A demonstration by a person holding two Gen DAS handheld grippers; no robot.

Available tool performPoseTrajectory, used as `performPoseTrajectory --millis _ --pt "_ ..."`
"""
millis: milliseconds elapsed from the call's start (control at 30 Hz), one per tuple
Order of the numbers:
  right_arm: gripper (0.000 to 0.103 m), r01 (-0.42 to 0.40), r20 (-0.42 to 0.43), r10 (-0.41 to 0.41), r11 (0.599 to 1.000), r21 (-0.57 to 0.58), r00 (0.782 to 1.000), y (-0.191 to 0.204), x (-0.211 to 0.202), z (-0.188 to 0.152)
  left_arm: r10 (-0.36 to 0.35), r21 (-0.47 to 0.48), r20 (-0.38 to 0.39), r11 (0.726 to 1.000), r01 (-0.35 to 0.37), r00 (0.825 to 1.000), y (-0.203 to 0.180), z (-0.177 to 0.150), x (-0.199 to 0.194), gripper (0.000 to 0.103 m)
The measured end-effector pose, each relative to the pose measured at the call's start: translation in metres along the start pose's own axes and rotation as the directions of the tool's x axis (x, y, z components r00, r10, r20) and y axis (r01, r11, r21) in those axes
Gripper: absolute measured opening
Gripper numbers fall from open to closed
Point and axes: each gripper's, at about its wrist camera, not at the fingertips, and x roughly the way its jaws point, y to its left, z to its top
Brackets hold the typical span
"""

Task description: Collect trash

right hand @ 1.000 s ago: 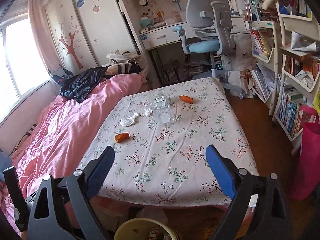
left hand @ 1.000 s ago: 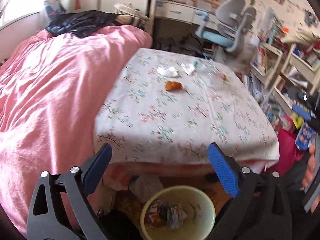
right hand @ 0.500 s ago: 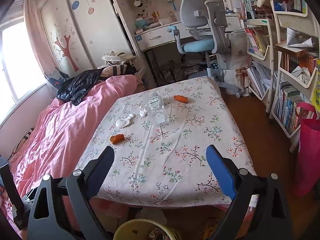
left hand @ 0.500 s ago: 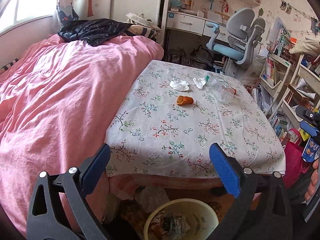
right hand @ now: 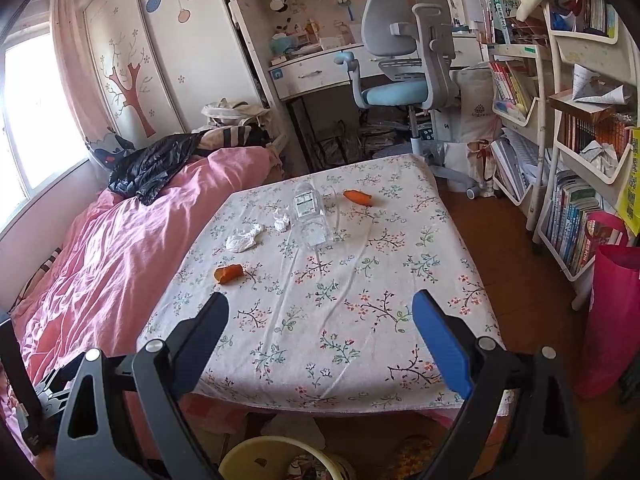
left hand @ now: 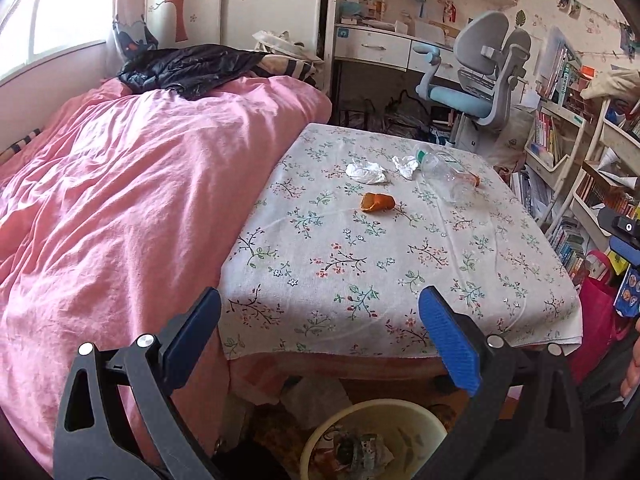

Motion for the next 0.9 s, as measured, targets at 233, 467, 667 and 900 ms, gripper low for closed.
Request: performPoseTrajectory --millis 233,467,667,900 --pt "0.089 0.002 -0.001 -0.002 1.000 -0.003 1.000 -0.0001 0.0000 -0.0003 -0.003 0.000 -0.001 1.000 0.003 1.000 0.0012 0.0002 0.0001 0.096" --pt "0.089 0.004 -0.006 -0.005 1.000 -0.010 1.000 -0.0005 0.0007 -0.0012 -0.009 -0.007 -0.013 1.000 0.009 1.000 0.0021 -0.0004 0.0012 0.096" --pt "0.089 0.006 -0.009 -0.006 1.000 -0.011 1.000 0.0009 0.0015 -0.0014 -0.009 -0.008 -0.015 1.000 0.009 1.000 0.0019 -0.0006 0.0015 0.096" --pt "0.089 0.008 -0.012 -0.008 1.000 -0.017 1.000 0.0015 0.0026 -0.0025 -0.008 -0.009 -0.016 1.000 0.008 1.000 0.0022 -0.0005 0.0017 0.096"
